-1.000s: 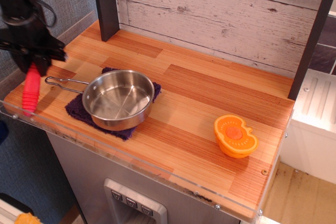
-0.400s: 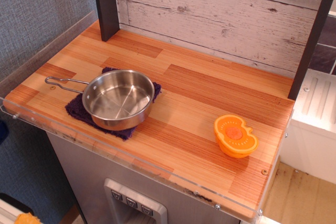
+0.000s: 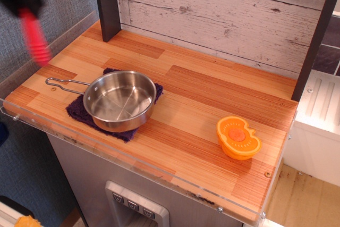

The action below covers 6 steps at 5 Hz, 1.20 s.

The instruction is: Move red spoon to the right of the orange slice.

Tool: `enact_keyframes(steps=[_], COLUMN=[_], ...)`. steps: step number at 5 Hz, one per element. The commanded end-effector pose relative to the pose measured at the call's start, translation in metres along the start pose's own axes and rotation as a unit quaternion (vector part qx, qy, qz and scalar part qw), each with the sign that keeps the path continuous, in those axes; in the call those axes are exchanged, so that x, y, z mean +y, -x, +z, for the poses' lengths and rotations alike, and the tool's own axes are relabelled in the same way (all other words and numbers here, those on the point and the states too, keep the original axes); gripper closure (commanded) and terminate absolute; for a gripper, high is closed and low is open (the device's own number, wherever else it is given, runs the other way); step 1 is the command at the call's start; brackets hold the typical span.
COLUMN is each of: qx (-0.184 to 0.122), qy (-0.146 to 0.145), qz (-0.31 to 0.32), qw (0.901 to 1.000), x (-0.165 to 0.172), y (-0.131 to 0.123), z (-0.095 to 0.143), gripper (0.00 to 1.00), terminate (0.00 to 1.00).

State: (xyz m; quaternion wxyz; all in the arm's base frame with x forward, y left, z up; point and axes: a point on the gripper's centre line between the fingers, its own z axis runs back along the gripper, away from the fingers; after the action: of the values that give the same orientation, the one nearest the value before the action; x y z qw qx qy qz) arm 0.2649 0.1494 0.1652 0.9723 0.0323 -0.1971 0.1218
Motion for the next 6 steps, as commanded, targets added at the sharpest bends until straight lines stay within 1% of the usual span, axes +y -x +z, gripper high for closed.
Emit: enact_keyframes(steps=[1,2,3,4,5,6], qx=[0.01,0.037,0.06,0.101,0.141,0.132], qy=[0.086,0.118,0.136,0.144,0.127,0.118], qz=[-0.105,-0.12,-0.128,-0.115,-0.116,-0.106], qw=[0.9908,0.985,0.9807,0.9776,0.975,0.9784], x=[-0.106,-0.157,-0.207,-0.256,-0.269,-0.252], y=[-0.01,-0.002,0.009,0.025,0.037,0.032], z=[0.003,-0.006,-0.017,-0.034,-0.052,-0.05], gripper=[1.0,1.0,1.0,1.0,1.0,1.0], terminate=[0.0,0.0,0.0,0.0,0.0,0.0])
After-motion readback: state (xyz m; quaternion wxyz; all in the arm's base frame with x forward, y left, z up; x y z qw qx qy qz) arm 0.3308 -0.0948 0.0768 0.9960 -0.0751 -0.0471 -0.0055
